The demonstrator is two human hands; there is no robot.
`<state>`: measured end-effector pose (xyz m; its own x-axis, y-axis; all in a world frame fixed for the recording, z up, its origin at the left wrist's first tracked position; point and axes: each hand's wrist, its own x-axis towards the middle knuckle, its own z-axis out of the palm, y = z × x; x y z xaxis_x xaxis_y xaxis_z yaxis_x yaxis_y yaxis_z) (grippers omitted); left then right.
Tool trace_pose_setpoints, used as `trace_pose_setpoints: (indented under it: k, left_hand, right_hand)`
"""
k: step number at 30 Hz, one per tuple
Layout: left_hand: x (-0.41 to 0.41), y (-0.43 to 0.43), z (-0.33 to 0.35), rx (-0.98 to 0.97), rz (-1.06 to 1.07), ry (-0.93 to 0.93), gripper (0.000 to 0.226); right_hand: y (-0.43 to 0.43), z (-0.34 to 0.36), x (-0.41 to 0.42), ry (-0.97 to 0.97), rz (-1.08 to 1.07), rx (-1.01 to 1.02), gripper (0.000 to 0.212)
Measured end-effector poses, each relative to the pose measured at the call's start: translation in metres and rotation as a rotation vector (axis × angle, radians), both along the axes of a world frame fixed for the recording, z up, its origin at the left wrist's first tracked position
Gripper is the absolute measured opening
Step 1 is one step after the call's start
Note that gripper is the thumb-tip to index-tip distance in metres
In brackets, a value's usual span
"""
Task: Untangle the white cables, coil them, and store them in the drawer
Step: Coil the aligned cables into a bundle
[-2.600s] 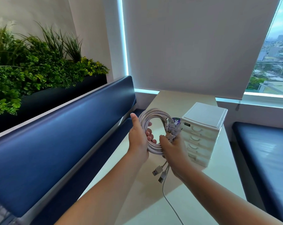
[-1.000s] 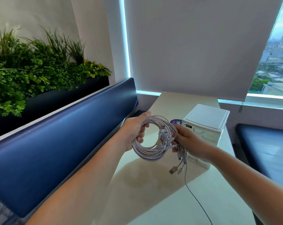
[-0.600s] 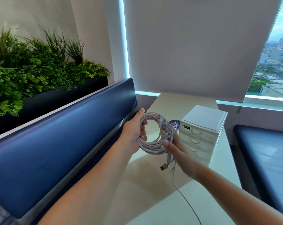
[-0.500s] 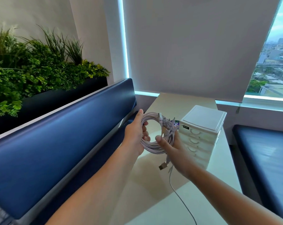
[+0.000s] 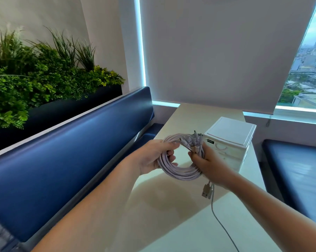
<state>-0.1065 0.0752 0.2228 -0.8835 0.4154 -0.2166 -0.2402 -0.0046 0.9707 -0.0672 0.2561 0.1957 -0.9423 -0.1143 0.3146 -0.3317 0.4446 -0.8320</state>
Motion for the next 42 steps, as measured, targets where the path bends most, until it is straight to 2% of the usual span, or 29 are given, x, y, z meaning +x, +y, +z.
trace_pose_setpoints:
  k: [3,9,13,17,19,22,24,27,34,38,42]
  left_hand:
    - [-0.002,0.001,0.001,-0.108,-0.025,0.036,0.023]
    - [0.001,0.010,-0.006,-0.061,0.111,0.032,0.004]
    - [0.001,0.004,-0.008,-0.105,0.112,0.080,0.003]
    - [-0.002,-0.011,-0.005,-0.156,0.075,0.109,0.006]
    - [-0.002,-0.017,-0.003,-0.151,0.046,0.121,0.002]
    - [-0.004,-0.024,0.002,-0.151,0.025,0.142,0.018]
    - [-0.006,-0.028,0.004,-0.190,0.015,0.170,0.030]
    - [-0.009,-0.034,0.007,-0.227,0.019,0.195,0.032]
    - [-0.014,-0.044,0.011,-0.213,0.004,0.196,0.031]
    - [-0.016,-0.045,0.012,-0.199,-0.002,0.185,0.028]
    - [-0.016,-0.044,0.012,-0.168,-0.014,0.170,0.023]
  right_hand:
    - [-0.001,-0.001,0.002,0.001,0.018,0.125,0.023]
    - [0.003,0.000,-0.005,-0.064,0.101,0.112,0.015]
    - [0.014,0.015,-0.005,-0.261,0.231,0.081,0.059]
    - [0.033,0.020,-0.009,-0.522,0.332,0.062,0.076]
    - [0.039,0.014,-0.012,-0.592,0.337,0.023,0.072]
    - [0.042,0.007,-0.008,-0.601,0.378,0.020,0.049]
    - [0.042,0.007,-0.005,-0.582,0.391,0.092,0.041]
    - [0.045,0.007,-0.009,-0.498,0.336,0.271,0.035]
    - [0.048,0.001,-0.011,-0.408,0.297,-0.066,0.012]
    - [0.037,-0.008,-0.003,-0.482,0.310,-0.165,0.021]
    - [0.016,-0.023,0.005,-0.443,0.191,-0.057,0.033]
